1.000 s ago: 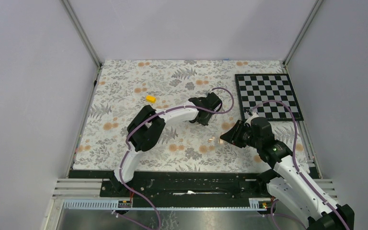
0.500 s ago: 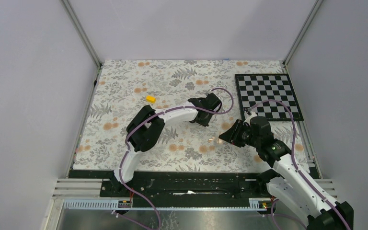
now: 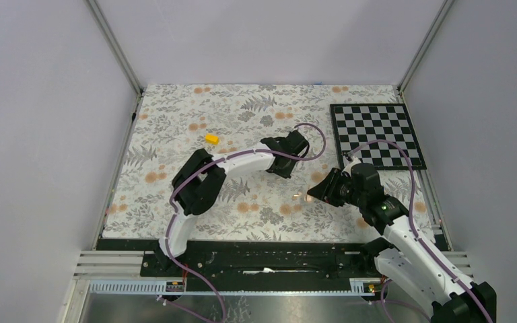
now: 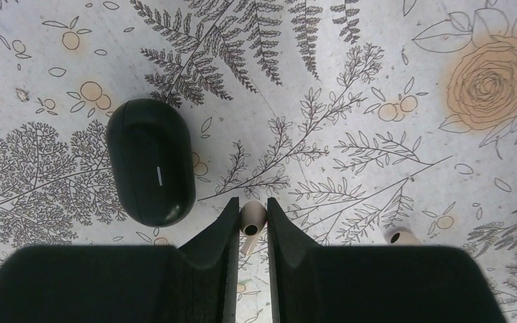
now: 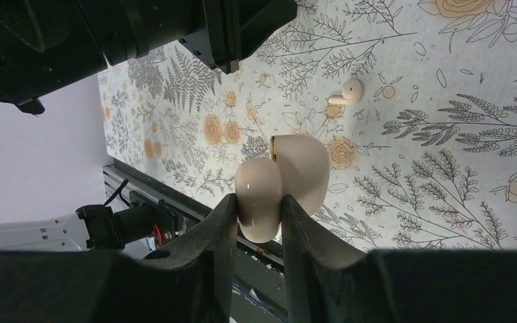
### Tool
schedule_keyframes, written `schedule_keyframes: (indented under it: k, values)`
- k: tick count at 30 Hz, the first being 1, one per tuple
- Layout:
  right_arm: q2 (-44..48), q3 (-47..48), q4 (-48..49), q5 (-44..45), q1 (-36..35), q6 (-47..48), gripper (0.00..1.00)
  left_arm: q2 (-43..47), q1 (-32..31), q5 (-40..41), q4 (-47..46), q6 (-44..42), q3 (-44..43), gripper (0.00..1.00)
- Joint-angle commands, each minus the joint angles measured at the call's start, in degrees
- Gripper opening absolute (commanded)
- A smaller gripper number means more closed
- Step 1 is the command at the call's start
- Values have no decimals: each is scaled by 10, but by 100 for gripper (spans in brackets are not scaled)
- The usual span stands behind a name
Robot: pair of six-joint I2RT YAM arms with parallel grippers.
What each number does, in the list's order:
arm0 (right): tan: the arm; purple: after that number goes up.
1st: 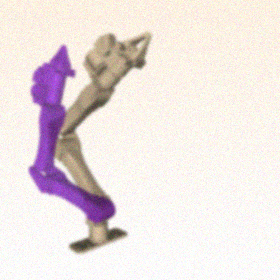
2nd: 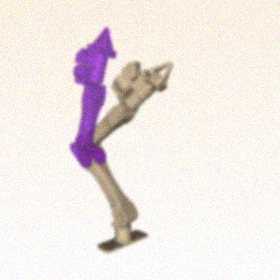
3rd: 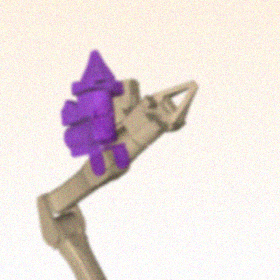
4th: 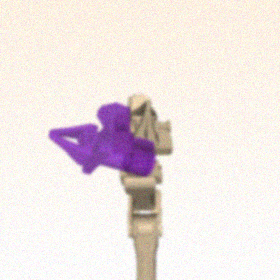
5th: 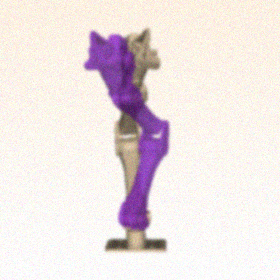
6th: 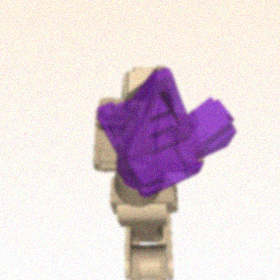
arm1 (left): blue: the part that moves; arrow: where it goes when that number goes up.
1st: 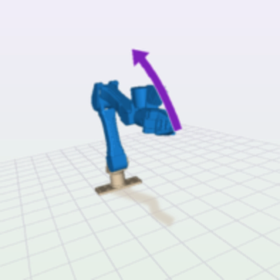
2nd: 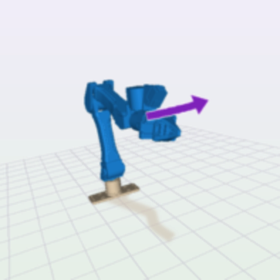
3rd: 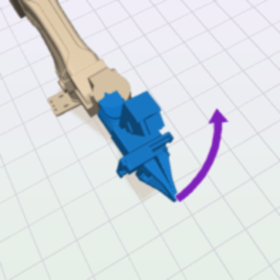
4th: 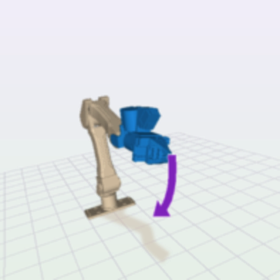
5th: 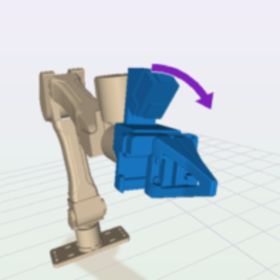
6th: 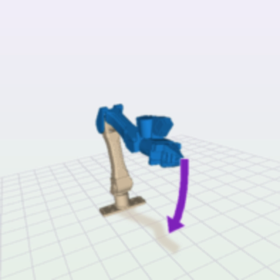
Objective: Insert the wireless bluetooth earbuds into the charging case
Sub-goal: Pick up the earbud from the center of the board, then place the earbud at the center of the board.
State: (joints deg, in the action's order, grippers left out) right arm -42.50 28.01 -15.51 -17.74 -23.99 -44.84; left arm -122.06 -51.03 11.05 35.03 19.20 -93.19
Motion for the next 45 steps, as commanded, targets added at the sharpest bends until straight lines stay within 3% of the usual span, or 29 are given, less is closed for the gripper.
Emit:
schedule_keyframes:
  k: [1,7,12,21,26,34,41,45]
  values:
    - [8,6,23,-17,3,-5,0,44,-1,-9,-4,14,1,13]
    - [12,-35,67,-45,3,-29,0,87,8,-17,-11,18,8,13]
    - [2,-90,201,-104,3,-92,0,144,18,-5,-13,18,8,13]
    - [0,-128,332,-193,3,-133,0,225,30,-17,-23,15,8,14]
    - [3,-119,351,-226,3,-132,0,261,41,-41,-26,5,5,14]
    - [-19,-105,426,-291,3,-150,0,292,55,-134,-26,-19,-14,15]
    - [-73,-90,488,-321,3,-164,0,353,83,-287,-102,1,23,16]
    - [-114,-83,560,-323,3,-207,0,378,88,-312,-127,7,44,16]
